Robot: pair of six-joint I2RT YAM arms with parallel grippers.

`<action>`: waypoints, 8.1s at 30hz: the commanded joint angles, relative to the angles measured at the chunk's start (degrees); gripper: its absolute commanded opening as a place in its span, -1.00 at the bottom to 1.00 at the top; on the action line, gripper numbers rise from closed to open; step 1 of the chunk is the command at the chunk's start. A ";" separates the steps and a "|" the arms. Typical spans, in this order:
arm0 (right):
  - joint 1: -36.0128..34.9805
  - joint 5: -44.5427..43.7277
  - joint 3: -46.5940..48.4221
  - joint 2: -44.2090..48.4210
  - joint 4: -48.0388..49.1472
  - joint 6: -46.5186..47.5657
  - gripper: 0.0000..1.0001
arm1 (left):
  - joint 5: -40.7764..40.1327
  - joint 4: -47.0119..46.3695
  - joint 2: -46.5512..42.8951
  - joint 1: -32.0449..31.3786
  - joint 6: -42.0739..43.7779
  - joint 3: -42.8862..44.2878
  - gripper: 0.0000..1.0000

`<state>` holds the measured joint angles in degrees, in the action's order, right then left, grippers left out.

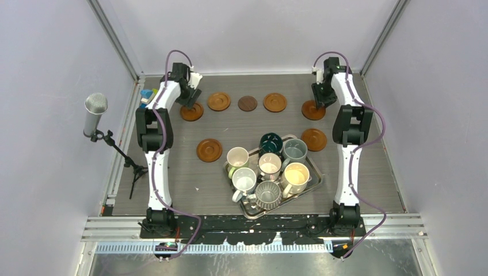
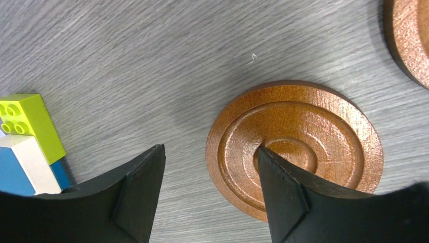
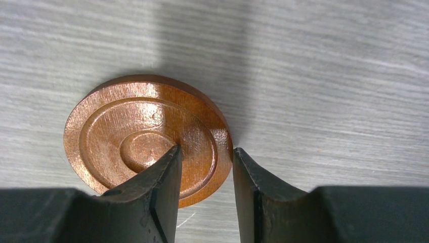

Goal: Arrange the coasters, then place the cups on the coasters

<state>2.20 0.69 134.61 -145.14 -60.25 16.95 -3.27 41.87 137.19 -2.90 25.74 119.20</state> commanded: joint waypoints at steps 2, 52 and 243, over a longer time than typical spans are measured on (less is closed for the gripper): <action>-1.22 -2.19 3.84 -3.68 5.49 -1.79 -0.25 | -2.06 -0.68 3.68 1.22 -0.34 1.37 0.38; -4.50 5.10 -3.01 12.95 8.87 -2.60 0.31 | 10.07 0.03 -12.08 2.28 0.19 -2.15 0.86; 3.79 30.05 -22.56 20.25 -18.35 3.93 -0.01 | 49.11 16.00 -29.34 -7.72 -1.29 -37.18 0.28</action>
<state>6.39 23.27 112.62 -126.13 -73.12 20.62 39.22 56.64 111.18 -8.78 25.85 83.55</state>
